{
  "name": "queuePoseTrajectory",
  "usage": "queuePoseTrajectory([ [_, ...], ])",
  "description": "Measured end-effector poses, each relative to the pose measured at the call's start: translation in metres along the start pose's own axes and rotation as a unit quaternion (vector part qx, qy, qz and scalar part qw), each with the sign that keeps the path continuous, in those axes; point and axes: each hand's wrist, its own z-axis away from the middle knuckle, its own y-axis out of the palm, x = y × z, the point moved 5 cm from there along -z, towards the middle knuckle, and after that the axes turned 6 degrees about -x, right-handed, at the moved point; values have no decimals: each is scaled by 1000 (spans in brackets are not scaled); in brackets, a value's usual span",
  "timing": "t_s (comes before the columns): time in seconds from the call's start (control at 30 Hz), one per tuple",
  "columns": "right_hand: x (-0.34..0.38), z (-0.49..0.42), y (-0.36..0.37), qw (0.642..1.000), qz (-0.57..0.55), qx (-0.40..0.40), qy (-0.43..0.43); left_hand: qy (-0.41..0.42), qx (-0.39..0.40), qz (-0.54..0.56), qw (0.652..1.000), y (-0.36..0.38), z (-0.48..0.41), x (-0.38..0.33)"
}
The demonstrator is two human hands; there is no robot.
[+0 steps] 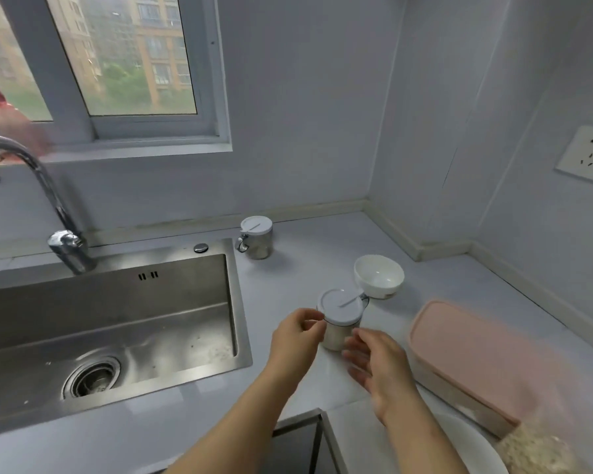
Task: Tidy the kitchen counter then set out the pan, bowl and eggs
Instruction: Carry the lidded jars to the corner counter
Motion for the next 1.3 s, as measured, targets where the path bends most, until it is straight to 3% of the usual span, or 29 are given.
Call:
queuePoseTrajectory([
  [0.23,9,-33,2,997,-21,-75,-7,157,-5,-126,980,22,-48,-23],
  [0.37,4,-46,14,994,-36,-99,-10,142,92,-212,963,44,-62,-8],
  [0.47,-1,-56,19,992,-33,-118,0,146,114,-250,950,50,-66,1],
  [0.73,4,-72,27,995,-33,-93,-2,182,163,-238,940,34,-100,0],
  [1.1,14,-105,17,994,-8,-113,-10,199,26,-183,962,5,-127,0],
  [1.3,12,-119,37,997,21,-67,-9,193,76,-191,959,1,-127,7],
])
